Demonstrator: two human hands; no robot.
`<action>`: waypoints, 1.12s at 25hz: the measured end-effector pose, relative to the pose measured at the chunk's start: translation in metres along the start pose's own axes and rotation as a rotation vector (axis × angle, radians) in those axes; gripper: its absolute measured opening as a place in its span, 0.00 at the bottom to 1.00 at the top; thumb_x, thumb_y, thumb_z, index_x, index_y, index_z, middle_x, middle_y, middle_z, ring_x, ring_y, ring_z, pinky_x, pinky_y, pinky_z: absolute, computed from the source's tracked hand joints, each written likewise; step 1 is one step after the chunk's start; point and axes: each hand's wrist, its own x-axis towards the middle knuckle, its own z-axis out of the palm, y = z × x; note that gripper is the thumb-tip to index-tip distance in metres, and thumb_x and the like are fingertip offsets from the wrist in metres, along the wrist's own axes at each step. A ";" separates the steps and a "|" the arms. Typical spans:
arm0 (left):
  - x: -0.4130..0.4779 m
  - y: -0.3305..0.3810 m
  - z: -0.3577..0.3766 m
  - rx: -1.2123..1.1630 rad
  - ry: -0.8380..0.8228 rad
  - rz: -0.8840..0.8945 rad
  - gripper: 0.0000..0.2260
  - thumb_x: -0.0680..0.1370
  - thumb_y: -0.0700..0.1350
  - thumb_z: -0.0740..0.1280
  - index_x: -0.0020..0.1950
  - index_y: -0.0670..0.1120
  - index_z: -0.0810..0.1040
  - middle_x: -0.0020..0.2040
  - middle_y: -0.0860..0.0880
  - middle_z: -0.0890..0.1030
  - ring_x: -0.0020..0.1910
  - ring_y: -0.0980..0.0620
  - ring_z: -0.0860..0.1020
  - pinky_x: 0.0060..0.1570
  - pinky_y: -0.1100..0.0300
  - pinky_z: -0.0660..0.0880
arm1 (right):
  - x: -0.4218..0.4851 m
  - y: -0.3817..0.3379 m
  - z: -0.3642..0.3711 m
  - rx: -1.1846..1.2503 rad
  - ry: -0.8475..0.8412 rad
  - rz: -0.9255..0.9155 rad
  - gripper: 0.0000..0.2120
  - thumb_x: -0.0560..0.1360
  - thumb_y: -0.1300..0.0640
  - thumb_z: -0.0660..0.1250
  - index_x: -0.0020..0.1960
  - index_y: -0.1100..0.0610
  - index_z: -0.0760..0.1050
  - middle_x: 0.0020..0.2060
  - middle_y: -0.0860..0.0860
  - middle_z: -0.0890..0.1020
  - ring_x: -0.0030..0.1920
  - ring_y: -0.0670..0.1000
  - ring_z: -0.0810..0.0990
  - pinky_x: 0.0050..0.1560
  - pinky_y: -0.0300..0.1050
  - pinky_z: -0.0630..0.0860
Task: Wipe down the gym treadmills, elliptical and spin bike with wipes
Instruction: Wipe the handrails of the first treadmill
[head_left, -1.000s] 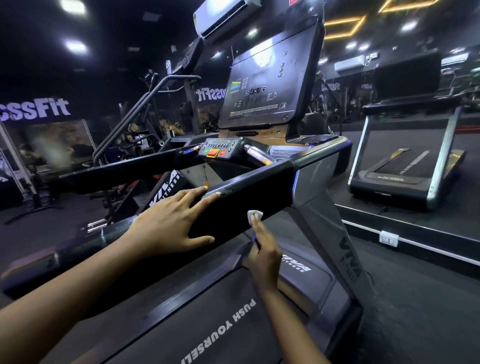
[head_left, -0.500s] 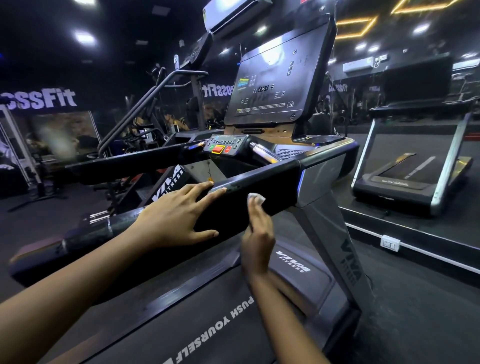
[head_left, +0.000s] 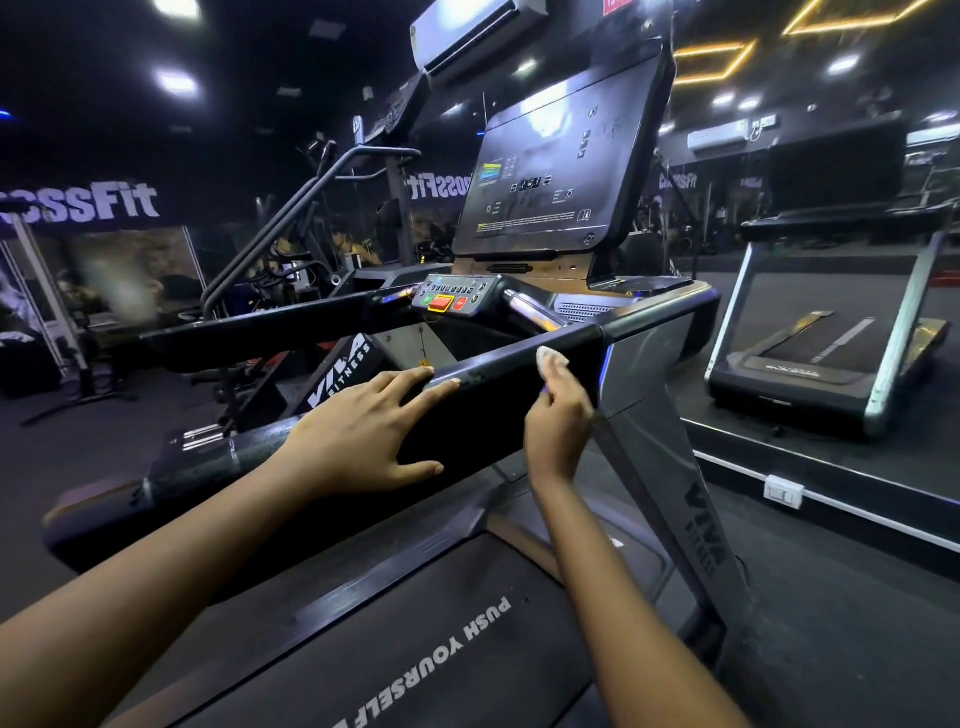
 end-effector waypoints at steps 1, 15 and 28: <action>0.000 0.000 0.000 -0.003 0.004 -0.002 0.43 0.64 0.72 0.40 0.77 0.55 0.43 0.77 0.49 0.56 0.73 0.49 0.60 0.68 0.58 0.63 | -0.017 -0.010 -0.001 -0.030 -0.013 -0.074 0.22 0.67 0.73 0.59 0.57 0.63 0.79 0.53 0.58 0.82 0.48 0.59 0.81 0.53 0.39 0.69; 0.002 0.006 -0.006 0.031 -0.054 -0.040 0.38 0.75 0.67 0.56 0.77 0.56 0.40 0.77 0.50 0.52 0.74 0.50 0.56 0.68 0.59 0.61 | -0.027 0.040 -0.019 0.044 0.033 0.080 0.22 0.65 0.81 0.61 0.55 0.66 0.79 0.50 0.59 0.83 0.53 0.56 0.81 0.55 0.33 0.69; 0.000 -0.002 -0.017 -0.176 -0.104 -0.067 0.37 0.75 0.60 0.64 0.78 0.55 0.48 0.76 0.48 0.56 0.72 0.47 0.61 0.69 0.57 0.59 | -0.086 -0.046 -0.036 0.176 -0.070 0.058 0.21 0.66 0.76 0.59 0.55 0.63 0.80 0.52 0.54 0.82 0.54 0.39 0.77 0.58 0.27 0.68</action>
